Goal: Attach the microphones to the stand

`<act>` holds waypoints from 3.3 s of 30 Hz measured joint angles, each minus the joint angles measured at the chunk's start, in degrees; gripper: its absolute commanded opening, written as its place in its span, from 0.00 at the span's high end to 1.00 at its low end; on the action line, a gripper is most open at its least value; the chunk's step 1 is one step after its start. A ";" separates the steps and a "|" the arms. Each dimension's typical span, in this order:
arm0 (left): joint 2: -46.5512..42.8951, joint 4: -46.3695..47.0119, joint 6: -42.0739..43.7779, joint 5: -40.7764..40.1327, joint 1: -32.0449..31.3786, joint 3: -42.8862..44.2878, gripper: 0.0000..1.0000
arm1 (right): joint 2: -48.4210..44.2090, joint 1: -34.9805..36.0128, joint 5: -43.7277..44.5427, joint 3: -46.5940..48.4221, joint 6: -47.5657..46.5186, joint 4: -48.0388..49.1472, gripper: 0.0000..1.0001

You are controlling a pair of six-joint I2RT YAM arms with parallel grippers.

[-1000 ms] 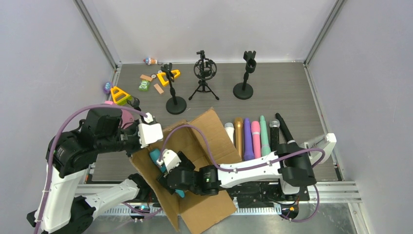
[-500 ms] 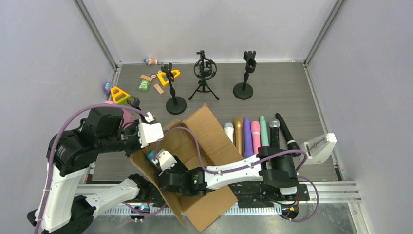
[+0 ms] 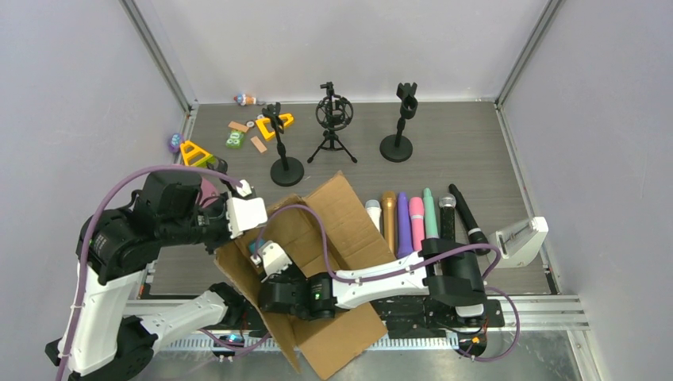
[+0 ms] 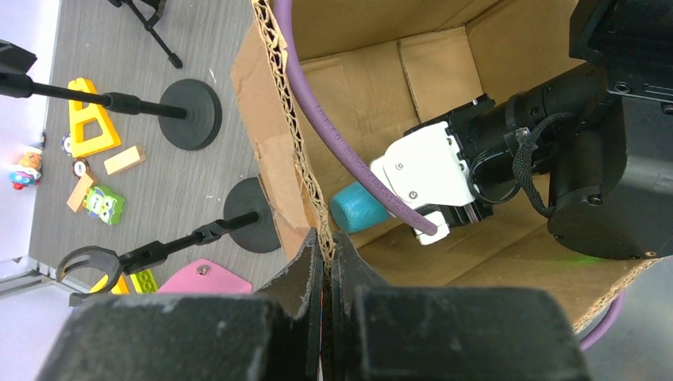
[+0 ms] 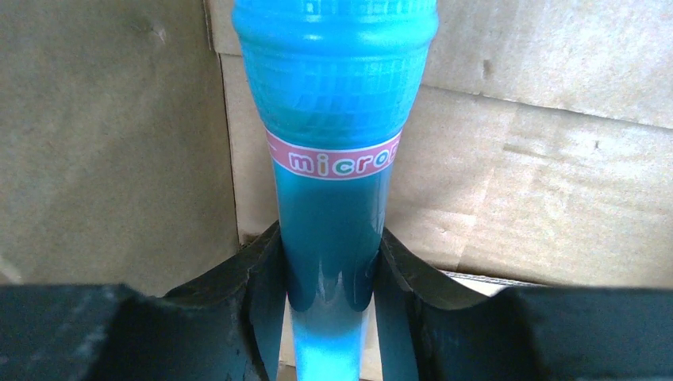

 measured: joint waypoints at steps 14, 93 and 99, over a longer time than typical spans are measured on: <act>-2.27 0.66 1.73 3.02 -0.04 -0.44 1.00 | -24.76 -0.44 -1.29 -13.11 -0.35 -2.03 0.95; -2.51 3.78 1.01 12.00 -0.37 27.56 1.00 | -46.69 -24.83 -10.47 -27.76 11.65 -5.33 0.15; -2.82 5.70 1.01 11.17 -0.37 22.91 1.00 | -63.25 -24.83 -8.37 -12.50 2.64 -9.16 0.02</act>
